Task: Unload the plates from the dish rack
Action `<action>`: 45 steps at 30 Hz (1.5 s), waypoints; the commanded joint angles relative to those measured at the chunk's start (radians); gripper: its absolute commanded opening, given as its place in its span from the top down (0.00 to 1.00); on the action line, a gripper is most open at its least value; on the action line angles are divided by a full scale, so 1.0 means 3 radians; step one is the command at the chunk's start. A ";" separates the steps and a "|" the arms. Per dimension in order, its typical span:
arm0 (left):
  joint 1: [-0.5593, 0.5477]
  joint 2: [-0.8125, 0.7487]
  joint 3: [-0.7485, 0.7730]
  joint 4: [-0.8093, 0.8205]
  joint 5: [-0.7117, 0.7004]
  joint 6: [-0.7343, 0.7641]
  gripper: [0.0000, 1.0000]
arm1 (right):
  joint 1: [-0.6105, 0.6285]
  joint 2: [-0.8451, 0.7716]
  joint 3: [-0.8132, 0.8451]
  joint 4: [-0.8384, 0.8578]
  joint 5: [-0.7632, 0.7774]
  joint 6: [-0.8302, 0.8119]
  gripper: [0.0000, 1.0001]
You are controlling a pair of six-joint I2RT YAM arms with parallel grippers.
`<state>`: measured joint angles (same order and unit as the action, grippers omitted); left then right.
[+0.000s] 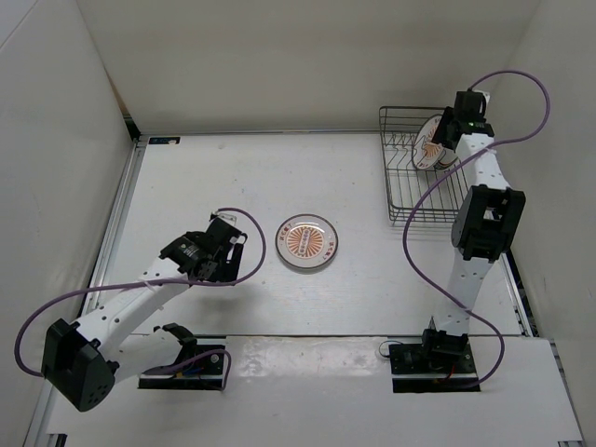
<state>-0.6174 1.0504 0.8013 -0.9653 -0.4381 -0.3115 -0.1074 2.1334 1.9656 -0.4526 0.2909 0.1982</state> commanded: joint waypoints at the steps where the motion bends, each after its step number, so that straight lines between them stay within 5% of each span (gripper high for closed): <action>1: -0.0008 0.0001 0.0111 -0.0004 -0.0069 0.0000 0.00 | -0.0005 -0.0101 -0.0078 0.0225 -0.0085 -0.0093 0.33; 7: -0.0008 0.0006 0.0111 0.0012 -0.0084 0.0005 0.00 | -0.0026 0.0001 0.0059 0.0139 -0.0095 -0.0124 0.43; 17: -0.0003 0.0057 0.0121 -0.0004 -0.0084 0.0005 0.00 | -0.0036 0.0201 0.0080 0.0128 -0.0249 0.0030 0.78; 21: -0.0008 0.0088 0.0141 0.0002 -0.0079 0.0015 0.00 | -0.0031 0.0185 0.0095 0.0144 -0.0218 0.0071 1.00; 32: -0.0008 0.0144 0.0126 -0.0004 -0.0033 0.0000 0.00 | 0.0056 -0.0427 0.0009 0.0138 0.0364 -0.0246 1.00; 39: -0.0008 0.0083 0.0080 0.0042 0.0013 0.0016 0.00 | 0.0056 -0.0796 0.0238 -0.0106 0.0564 0.0085 1.00; 42: -0.0008 0.0083 0.0080 0.0053 0.0008 0.0021 0.00 | 0.0082 -0.1061 0.0514 -0.0408 0.0234 0.0773 1.00; 45: -0.0008 0.0083 0.0095 0.0042 -0.0022 0.0026 0.00 | 0.0194 -0.1753 -0.0045 -0.0338 -0.0552 0.1254 1.00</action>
<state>-0.6174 1.0973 0.8127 -0.9646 -0.4355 -0.3088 -0.0822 1.8256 2.0178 -0.5564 0.3313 0.3592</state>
